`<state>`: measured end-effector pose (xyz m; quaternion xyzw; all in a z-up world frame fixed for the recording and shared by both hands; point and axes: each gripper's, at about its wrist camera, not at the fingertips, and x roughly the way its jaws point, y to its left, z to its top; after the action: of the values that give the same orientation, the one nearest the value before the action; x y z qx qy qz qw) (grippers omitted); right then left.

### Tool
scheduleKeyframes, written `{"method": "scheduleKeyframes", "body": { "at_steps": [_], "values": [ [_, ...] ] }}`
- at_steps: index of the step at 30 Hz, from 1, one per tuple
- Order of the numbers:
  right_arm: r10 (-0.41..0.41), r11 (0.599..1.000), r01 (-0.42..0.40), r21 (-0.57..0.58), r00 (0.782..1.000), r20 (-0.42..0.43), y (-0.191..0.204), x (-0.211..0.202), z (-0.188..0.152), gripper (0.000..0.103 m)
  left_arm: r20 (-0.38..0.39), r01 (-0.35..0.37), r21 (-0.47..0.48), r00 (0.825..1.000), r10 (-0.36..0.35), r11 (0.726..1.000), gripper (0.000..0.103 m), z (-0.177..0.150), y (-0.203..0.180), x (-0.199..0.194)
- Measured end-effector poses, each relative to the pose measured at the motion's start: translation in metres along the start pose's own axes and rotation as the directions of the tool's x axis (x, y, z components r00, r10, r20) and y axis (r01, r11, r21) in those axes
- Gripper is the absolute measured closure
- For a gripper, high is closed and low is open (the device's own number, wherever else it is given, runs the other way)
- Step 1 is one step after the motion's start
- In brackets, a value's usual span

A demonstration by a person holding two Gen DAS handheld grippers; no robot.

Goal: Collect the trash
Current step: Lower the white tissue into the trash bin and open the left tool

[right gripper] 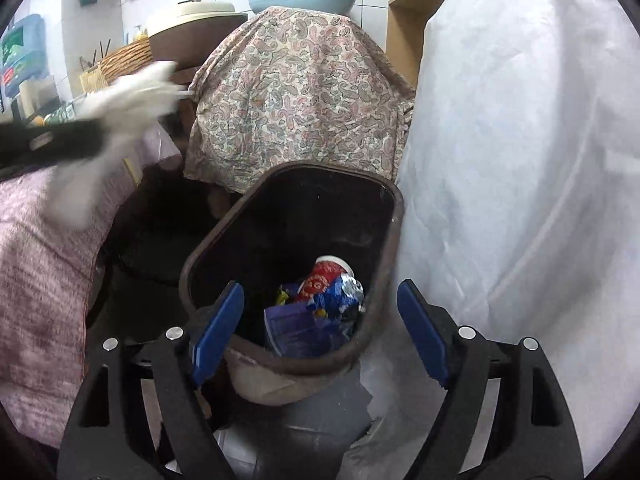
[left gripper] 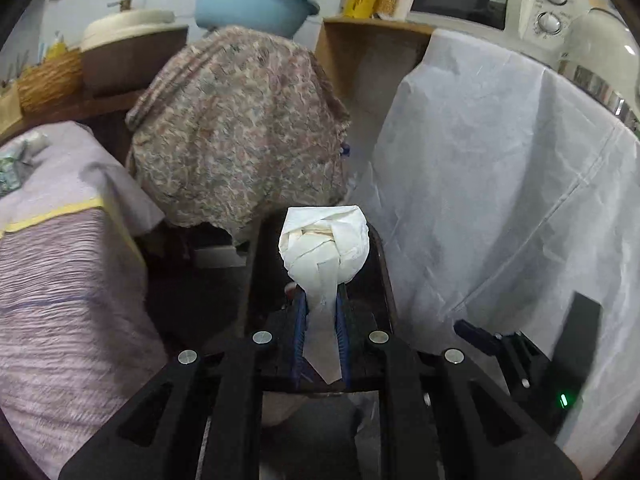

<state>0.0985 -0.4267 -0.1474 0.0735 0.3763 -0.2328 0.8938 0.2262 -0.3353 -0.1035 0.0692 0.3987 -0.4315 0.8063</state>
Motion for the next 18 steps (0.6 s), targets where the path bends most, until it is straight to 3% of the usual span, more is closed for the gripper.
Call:
{"method": "scheduleKeyframes", "body": {
  "at_steps": [3, 6, 9, 11, 18],
  "values": [
    [0.001, 1.000, -0.001, 0.009, 1.000, -0.002, -0.001, -0.006, -0.008, 0.023, -0.053, 0.026, -0.017, 0.998, -0.027, 1.000, 0.088, 0.006, -0.003, 0.023],
    [0.003, 1.000, -0.003, 0.011, 1.000, -0.003, -0.001, -0.010, -0.016, 0.023, -0.095, 0.013, 0.015, 0.995, -0.011, 1.000, 0.087, 0.008, -0.012, 0.045],
    [-0.001, 1.000, 0.001, 0.009, 1.000, -0.008, -0.001, -0.013, -0.021, 0.021, -0.142, 0.019, 0.031, 0.990, -0.014, 0.999, 0.058, 0.007, -0.017, 0.061],
    [-0.005, 1.000, 0.005, 0.006, 1.000, -0.011, -0.002, -0.015, -0.025, 0.021, -0.125, -0.010, 0.052, 0.992, 0.017, 0.999, 0.037, 0.005, -0.020, 0.063],
    [-0.007, 1.000, 0.007, -0.003, 1.000, -0.021, 0.000, -0.016, -0.031, 0.020, -0.056, 0.012, 0.005, 0.998, -0.012, 1.000, 0.031, 0.011, -0.015, 0.039]
  ]
}}
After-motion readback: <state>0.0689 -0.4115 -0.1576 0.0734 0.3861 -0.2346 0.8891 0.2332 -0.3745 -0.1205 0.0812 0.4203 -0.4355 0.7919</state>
